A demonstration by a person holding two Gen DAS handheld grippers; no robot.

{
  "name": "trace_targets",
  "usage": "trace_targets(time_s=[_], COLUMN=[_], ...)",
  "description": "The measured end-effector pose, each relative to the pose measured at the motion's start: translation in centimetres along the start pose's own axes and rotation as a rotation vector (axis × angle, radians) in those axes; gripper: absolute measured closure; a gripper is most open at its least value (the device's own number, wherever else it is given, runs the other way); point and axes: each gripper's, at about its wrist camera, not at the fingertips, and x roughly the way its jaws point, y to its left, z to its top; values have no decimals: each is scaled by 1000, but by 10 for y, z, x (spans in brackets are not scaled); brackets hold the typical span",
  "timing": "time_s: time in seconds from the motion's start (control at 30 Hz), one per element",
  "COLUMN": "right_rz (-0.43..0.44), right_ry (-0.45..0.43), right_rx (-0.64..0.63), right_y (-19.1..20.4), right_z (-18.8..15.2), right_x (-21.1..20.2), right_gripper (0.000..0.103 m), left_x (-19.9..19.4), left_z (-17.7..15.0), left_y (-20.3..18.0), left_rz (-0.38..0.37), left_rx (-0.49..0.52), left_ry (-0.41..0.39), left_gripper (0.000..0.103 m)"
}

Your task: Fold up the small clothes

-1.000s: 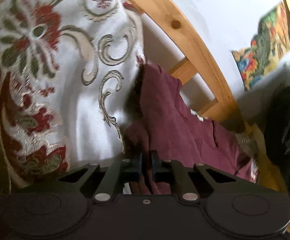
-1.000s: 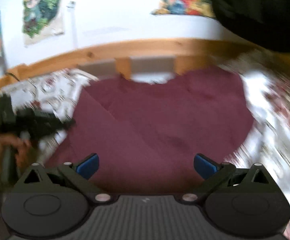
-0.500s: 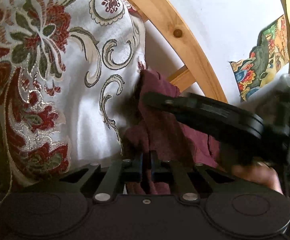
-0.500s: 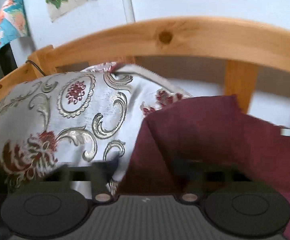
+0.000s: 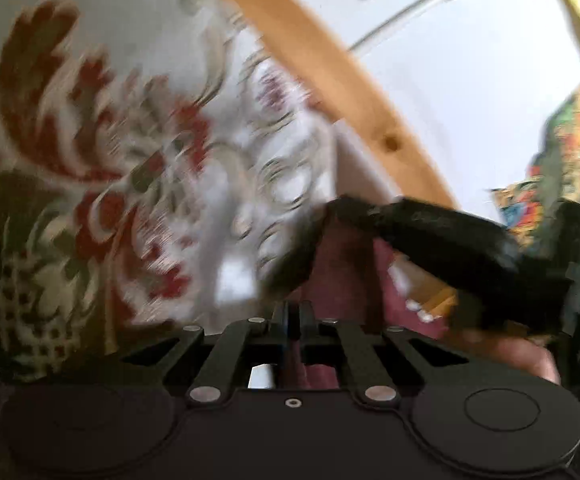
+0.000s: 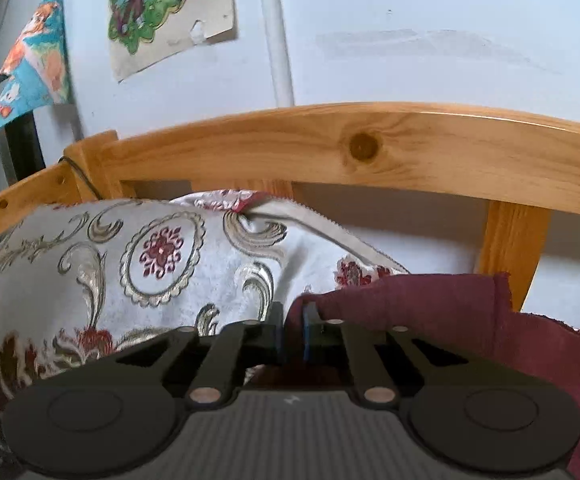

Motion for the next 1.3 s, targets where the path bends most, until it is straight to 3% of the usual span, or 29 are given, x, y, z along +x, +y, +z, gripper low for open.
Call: trace_targets(time_s=[0.07, 0.13, 0.2, 0.23, 0.27, 0.33, 0.43, 0.53, 0.6, 0.67, 0.8, 0.93, 1.13, 1.3], right_rz=[-30, -108, -209, -252, -294, -362, -446, -566, -624, -659, -678, -662, -598, -571], right_ry=[-16, -26, -39, -47, -46, -33, 22, 152, 257, 304, 272, 238, 159, 118], right_rx=[-29, -68, -95, -93, -78, -30, 53, 101, 128, 134, 140, 126, 128, 156], right_y=[-3, -4, -4, -4, -4, -3, -3, -9, -16, -19, -15, -4, 19, 28], right_z=[-11, -25, -46, -59, -72, -99, -140, -172, -189, -200, -211, -212, -223, -236], right_x=[-22, -52, -88, -107, -127, -161, -201, -220, -226, -237, -260, -272, -299, -313], right_gripper=[28, 23, 11, 9, 5, 0, 0, 0, 0, 0, 0, 0, 0, 0], left_x=[3, 5, 2, 1, 0, 4, 14, 24, 26, 25, 20, 13, -15, -45], left_z=[5, 8, 10, 10, 11, 10, 3, -1, 2, 4, 6, 6, -4, -8], left_y=[4, 4, 1, -2, -6, -18, -32, -39, -38, -34, -39, -50, -66, -82], left_rz=[13, 41, 48, 44, 45, 43, 87, 125, 144, 140, 164, 183, 273, 249], left_rx=[-40, -52, -54, -39, -10, 92, 278, 409, 430, 414, 426, 428, 443, 388], left_ry=[24, 29, 4, -9, -24, -29, 2, 28, 31, 37, 86, 154, 218, 242], left_gripper=[93, 79, 60, 45, 34, 24, 24, 28, 31, 33, 30, 15, 4, 2])
